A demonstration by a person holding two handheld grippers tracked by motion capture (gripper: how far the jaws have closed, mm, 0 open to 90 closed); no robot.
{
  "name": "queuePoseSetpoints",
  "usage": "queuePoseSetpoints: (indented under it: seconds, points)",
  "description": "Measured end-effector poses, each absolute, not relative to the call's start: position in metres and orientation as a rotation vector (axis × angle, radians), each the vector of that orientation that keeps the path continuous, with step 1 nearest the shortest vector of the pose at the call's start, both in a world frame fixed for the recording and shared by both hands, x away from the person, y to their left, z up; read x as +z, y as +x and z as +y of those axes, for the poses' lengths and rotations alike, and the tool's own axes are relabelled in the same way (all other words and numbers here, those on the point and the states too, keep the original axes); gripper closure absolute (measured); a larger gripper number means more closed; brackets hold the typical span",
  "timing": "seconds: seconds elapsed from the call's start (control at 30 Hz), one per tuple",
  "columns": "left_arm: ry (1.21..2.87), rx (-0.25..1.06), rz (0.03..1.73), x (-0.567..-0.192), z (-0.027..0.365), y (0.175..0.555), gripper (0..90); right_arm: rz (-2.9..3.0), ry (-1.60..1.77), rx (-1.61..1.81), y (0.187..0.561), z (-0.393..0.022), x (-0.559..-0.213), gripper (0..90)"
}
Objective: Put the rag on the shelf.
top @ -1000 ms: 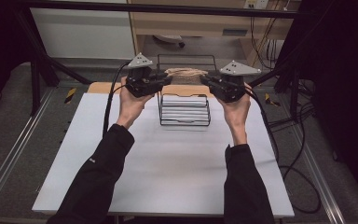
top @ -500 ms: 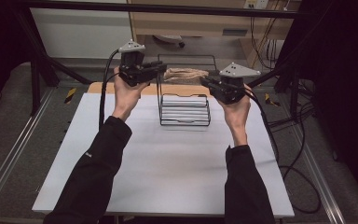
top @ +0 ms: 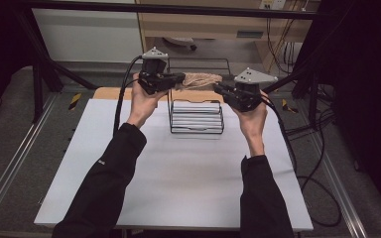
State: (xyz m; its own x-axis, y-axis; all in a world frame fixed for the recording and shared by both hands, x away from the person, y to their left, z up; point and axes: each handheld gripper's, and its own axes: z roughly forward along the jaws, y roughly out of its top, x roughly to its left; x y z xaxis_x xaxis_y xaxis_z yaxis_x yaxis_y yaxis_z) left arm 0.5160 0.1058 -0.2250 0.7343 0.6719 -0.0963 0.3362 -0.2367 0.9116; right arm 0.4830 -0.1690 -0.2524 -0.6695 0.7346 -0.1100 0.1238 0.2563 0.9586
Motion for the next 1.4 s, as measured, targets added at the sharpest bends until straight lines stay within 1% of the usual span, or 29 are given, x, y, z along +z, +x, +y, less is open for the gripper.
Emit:
queuePoseSetpoints:
  seconds: [0.17,0.33,0.47,0.53,0.6,0.73,0.83,1.0,1.17,1.27,1.33,1.4]
  points:
    - [1.844,0.366,0.784,-0.234,0.108,0.515,87.6,1.993,0.762,1.438,0.482,-0.169,-0.253,77.8]
    - [1.853,0.361,0.794,-0.241,0.108,0.517,88.2,2.001,0.753,1.450,0.478,-0.171,-0.251,70.2]
    - [1.871,0.365,0.799,-0.246,0.105,0.517,88.5,1.984,0.744,1.489,0.475,-0.174,-0.249,68.6]
    - [1.881,0.373,0.800,-0.249,0.103,0.518,88.5,1.979,0.755,1.500,0.475,-0.174,-0.248,70.9]
    - [1.883,0.373,0.799,-0.251,0.102,0.519,88.5,1.991,0.782,1.494,0.478,-0.173,-0.250,77.2]
    - [1.883,0.381,0.790,-0.254,0.102,0.518,88.4,2.024,0.846,1.444,0.485,-0.168,-0.260,85.6]
    - [1.885,0.383,0.792,-0.257,0.104,0.518,88.3,2.022,0.890,1.424,0.490,-0.167,-0.269,88.1]
    - [1.883,0.388,0.797,-0.261,0.106,0.518,87.5,2.003,0.924,1.411,0.495,-0.168,-0.275,88.2]
    - [1.878,0.393,0.795,-0.262,0.109,0.515,85.4,1.994,0.911,1.428,0.491,-0.171,-0.273,84.8]
    - [1.873,0.394,0.792,-0.260,0.112,0.512,82.8,1.989,0.903,1.455,0.487,-0.173,-0.270,81.2]
    - [1.869,0.399,0.791,-0.259,0.114,0.509,80.1,1.995,0.899,1.468,0.484,-0.175,-0.268,76.0]
    - [1.868,0.404,0.792,-0.258,0.116,0.506,76.9,1.995,0.890,1.468,0.482,-0.176,-0.268,73.2]
